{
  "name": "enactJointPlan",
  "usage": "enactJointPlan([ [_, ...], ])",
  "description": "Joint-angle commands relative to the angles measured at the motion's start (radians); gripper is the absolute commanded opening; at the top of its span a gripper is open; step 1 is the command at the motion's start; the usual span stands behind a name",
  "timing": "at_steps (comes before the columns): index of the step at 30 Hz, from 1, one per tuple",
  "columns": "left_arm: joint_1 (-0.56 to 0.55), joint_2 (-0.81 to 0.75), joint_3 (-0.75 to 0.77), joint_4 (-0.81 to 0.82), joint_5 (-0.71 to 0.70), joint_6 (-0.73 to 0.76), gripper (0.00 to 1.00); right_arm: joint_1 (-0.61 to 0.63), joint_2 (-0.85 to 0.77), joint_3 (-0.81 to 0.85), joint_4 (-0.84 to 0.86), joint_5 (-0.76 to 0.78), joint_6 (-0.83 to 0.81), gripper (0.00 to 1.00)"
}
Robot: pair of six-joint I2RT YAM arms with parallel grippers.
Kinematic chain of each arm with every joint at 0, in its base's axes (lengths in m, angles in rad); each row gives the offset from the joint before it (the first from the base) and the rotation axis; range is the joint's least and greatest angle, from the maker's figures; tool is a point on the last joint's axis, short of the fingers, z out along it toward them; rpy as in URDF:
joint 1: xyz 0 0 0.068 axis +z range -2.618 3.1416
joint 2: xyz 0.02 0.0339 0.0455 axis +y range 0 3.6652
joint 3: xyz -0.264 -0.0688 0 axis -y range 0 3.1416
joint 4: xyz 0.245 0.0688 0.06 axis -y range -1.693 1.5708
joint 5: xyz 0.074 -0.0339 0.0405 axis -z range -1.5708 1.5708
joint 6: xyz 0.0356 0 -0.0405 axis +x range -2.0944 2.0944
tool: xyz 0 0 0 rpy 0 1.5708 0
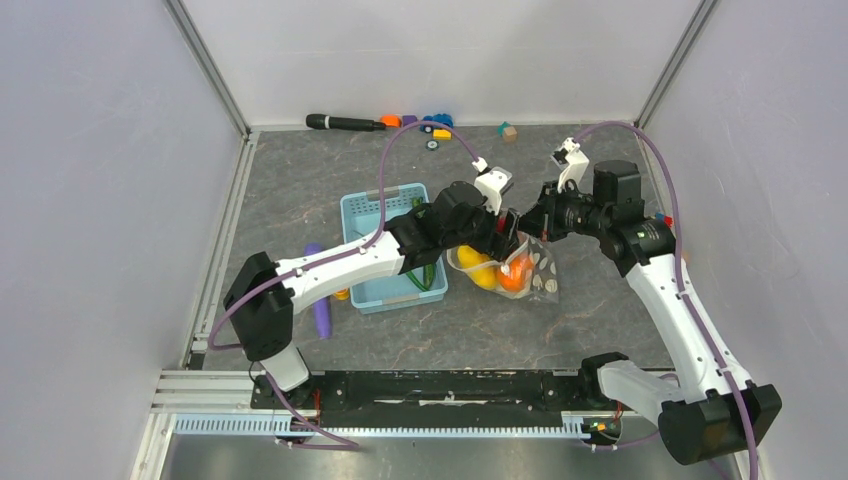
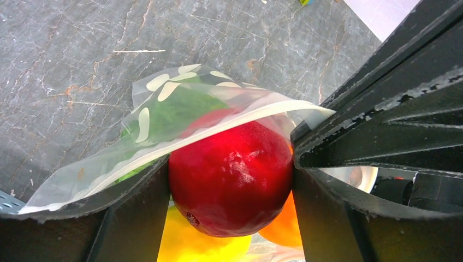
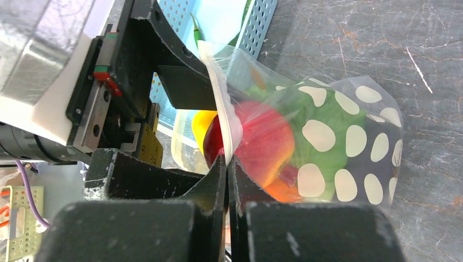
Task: Place the food in the zip-top bag and seal the zipper
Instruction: Place the fake fruit in the zipper food storage bag.
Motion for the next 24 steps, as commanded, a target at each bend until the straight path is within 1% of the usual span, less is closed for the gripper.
enactJointPlan([
  [1, -0.002, -0.009, 0.044, 0.003, 0.022, -0.029, 0.90, -0.004, -0.030, 0.004, 0.074, -0.053, 0.018, 0.00],
  [2, -0.002, -0.017, 0.044, -0.004, 0.030, -0.030, 0.97, -0.003, -0.029, 0.004, 0.073, -0.051, 0.019, 0.00],
  [3, -0.002, -0.026, 0.043, -0.014, 0.033, -0.029, 1.00, -0.004, -0.028, 0.004, 0.075, -0.049, 0.019, 0.00],
  [6, -0.002, -0.059, 0.043, -0.043, 0.047, -0.021, 1.00, -0.004, -0.026, 0.003, 0.074, -0.028, 0.019, 0.00],
  [13, -0.002, -0.180, -0.003, -0.059, 0.142, -0.007, 1.00, -0.004, -0.020, -0.005, 0.073, -0.008, 0.014, 0.00],
  [16, -0.002, -0.234, -0.034, -0.063, 0.143, -0.003, 1.00, -0.004, -0.015, -0.005, 0.074, -0.008, 0.012, 0.00],
  [20, 0.000, -0.297, -0.078, -0.083, 0.083, -0.005, 1.00, -0.004, -0.010, -0.003, 0.072, -0.003, 0.011, 0.00],
  [22, -0.001, -0.324, -0.099, -0.112, 0.027, -0.001, 1.00, -0.004, -0.007, -0.002, 0.071, -0.004, 0.011, 0.00],
  [24, -0.001, -0.348, -0.141, -0.120, -0.070, 0.005, 1.00, -0.004, -0.005, -0.002, 0.067, -0.004, 0.008, 0.00],
])
